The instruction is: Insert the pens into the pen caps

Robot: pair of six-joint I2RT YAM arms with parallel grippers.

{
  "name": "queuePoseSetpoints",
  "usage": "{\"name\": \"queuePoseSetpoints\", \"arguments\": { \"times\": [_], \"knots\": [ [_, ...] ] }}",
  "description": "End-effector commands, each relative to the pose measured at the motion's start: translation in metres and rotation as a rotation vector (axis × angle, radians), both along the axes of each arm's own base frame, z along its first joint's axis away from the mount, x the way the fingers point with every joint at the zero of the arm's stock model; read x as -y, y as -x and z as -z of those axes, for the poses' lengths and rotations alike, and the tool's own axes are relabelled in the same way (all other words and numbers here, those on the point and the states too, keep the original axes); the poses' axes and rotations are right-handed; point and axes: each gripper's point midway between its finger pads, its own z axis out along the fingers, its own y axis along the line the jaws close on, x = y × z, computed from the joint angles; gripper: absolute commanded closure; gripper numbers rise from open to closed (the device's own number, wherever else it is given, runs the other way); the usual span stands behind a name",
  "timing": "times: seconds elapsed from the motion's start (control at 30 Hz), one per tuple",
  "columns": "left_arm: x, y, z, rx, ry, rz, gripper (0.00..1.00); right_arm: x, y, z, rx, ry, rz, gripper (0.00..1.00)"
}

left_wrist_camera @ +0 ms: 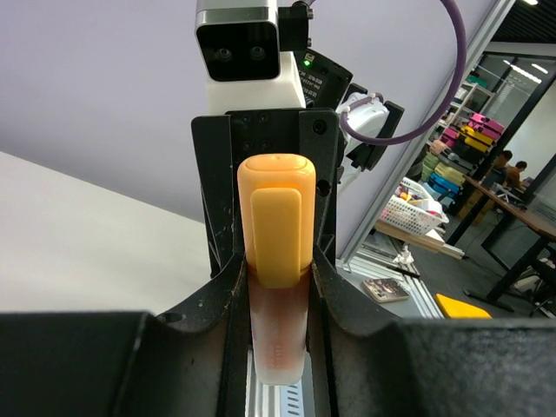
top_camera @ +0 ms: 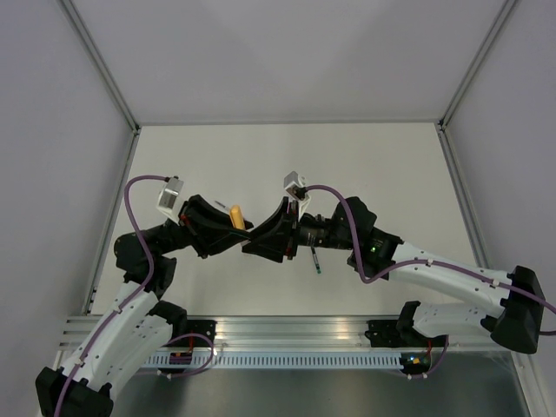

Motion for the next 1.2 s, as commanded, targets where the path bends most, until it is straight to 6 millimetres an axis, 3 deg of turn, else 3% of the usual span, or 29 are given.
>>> {"name": "queuePoseSetpoints", "arguments": {
  "times": [0.0,0.73,1.17],
  "knots": [
    [-0.005,0.019,-0.03,0.107,0.054,0.023,0.98,-0.004,-0.005,0.006,0.004,0.028,-0.004,0.57],
    [-0.003,0.007,-0.023,0.066,0.077,0.002,0.98,-0.014,0.003,-0.01,0.036,-0.067,-0.075,0.57],
    [-0.004,0.001,-0.022,0.036,0.082,-0.028,0.98,-0.017,0.0,-0.017,0.045,-0.093,-0.073,0.66]
  ]
}}
